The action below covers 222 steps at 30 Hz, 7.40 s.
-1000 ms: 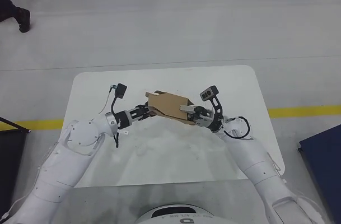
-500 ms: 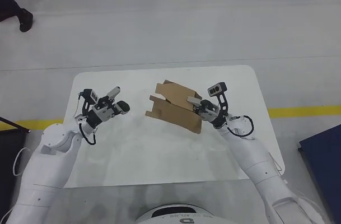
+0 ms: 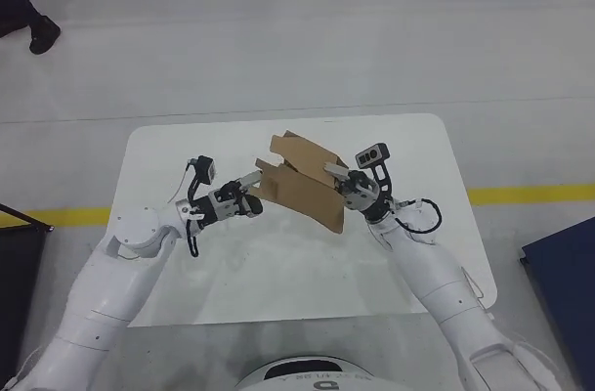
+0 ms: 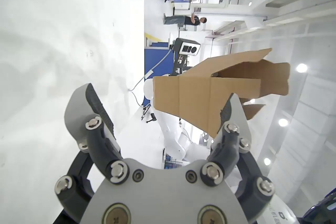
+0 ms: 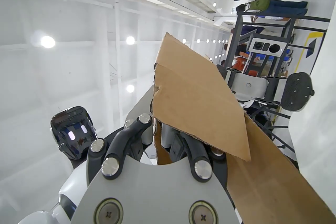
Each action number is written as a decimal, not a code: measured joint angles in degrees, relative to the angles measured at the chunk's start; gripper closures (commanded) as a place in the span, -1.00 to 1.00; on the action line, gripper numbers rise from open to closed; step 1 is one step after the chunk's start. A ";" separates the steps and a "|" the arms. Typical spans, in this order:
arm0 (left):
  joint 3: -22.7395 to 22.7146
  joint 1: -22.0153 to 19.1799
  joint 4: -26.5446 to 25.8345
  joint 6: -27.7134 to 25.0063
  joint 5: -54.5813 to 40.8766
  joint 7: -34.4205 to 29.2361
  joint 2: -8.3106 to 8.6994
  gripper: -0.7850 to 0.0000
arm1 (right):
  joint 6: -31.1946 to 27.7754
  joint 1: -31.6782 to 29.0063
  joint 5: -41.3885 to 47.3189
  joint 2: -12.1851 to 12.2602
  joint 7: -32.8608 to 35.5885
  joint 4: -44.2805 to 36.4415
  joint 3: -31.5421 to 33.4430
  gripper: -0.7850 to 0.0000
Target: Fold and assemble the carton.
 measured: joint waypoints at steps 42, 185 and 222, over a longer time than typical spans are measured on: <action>-0.57 -1.34 -17.21 13.77 2.00 11.93 -1.16 -1.00 | 18.42 2.09 30.77 -5.08 15.17 14.10 -3.07 1.00; -6.37 -3.48 -17.92 18.33 5.77 5.04 -4.69 -1.00 | 20.40 -3.00 23.86 -7.49 13.24 9.23 5.70 1.00; 8.43 -14.54 -17.47 3.93 50.99 1.45 -4.72 -1.00 | 25.45 -8.55 22.75 -7.07 10.62 4.11 6.29 1.00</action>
